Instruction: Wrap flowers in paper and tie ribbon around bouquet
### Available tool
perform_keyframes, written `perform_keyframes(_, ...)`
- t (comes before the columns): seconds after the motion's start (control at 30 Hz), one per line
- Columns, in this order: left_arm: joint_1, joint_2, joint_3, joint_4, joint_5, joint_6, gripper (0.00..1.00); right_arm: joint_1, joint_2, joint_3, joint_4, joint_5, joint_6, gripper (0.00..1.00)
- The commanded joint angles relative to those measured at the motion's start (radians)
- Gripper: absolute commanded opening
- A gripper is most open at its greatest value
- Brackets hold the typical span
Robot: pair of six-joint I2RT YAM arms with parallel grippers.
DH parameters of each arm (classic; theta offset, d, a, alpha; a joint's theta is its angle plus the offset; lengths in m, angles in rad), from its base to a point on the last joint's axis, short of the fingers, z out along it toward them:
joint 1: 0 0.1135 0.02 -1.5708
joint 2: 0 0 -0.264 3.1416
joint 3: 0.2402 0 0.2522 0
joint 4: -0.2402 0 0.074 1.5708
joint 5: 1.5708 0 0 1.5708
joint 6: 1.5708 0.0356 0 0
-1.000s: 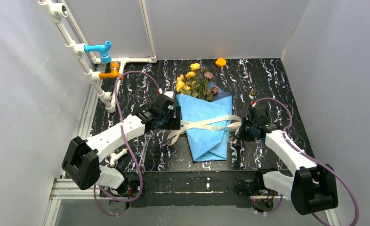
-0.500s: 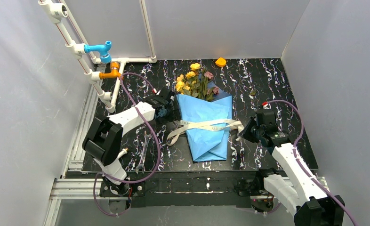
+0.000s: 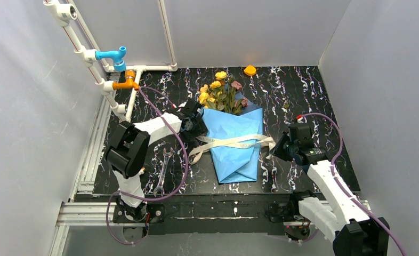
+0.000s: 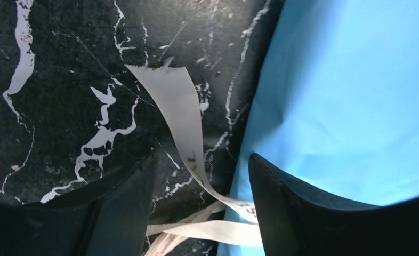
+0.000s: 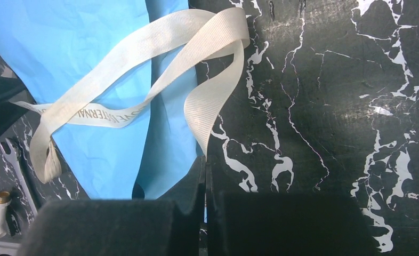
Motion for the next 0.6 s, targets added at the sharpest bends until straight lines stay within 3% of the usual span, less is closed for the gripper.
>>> perform_keyframes(0.0, 0.007, 0.036, 0.017, 0.006, 0.017, -0.053, 0.55, -0.006, 0.002, 0.032, 0.035, -0.005, 0.011, 0.01)
perform_keyframes(0.03, 0.007, 0.037, 0.012, 0.016, 0.019, -0.054, 0.47, -0.006, 0.001, 0.041, 0.032, -0.005, 0.007, 0.01)
perform_keyframes(0.13, 0.008, 0.022, -0.001, 0.028, 0.006, -0.052, 0.02, -0.006, 0.005, 0.070, 0.023, 0.004, 0.002, 0.01)
perform_keyframes(0.57, 0.081, -0.177, -0.028, -0.184, -0.127, 0.107, 0.00, -0.037, 0.184, 0.379, 0.045, 0.265, 0.007, 0.01)
